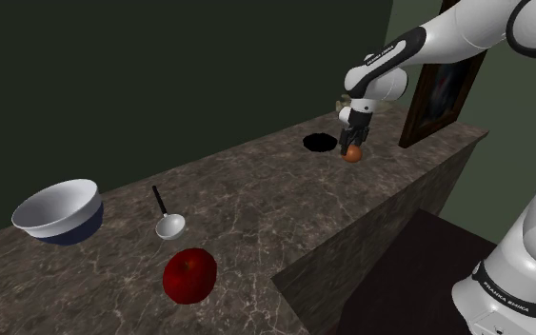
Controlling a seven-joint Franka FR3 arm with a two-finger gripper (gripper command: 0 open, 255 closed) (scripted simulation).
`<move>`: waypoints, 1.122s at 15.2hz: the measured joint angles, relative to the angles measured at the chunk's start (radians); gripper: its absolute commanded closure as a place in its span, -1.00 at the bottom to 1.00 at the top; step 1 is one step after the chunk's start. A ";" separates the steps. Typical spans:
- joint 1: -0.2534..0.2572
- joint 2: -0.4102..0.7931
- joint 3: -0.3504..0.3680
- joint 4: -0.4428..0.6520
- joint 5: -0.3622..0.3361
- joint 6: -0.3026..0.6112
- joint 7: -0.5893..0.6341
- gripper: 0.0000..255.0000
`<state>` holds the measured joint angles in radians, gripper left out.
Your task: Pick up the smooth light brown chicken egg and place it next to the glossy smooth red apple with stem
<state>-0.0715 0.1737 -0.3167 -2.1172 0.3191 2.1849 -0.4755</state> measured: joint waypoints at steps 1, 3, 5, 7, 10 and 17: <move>0.000 0.000 0.000 0.000 0.000 0.000 0.000 1.00; 0.000 -0.003 -0.001 0.002 -0.002 -0.005 0.002 1.00; 0.001 -0.015 -0.002 0.009 -0.010 -0.022 0.011 1.00; 0.003 -0.030 -0.004 0.021 -0.021 -0.046 0.023 1.00; 0.004 -0.051 -0.006 0.035 -0.034 -0.079 0.036 1.00; 0.004 -0.091 -0.011 0.084 -0.061 -0.161 0.065 1.00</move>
<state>-0.0674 0.0831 -0.3274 -2.0334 0.2579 2.0239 -0.4107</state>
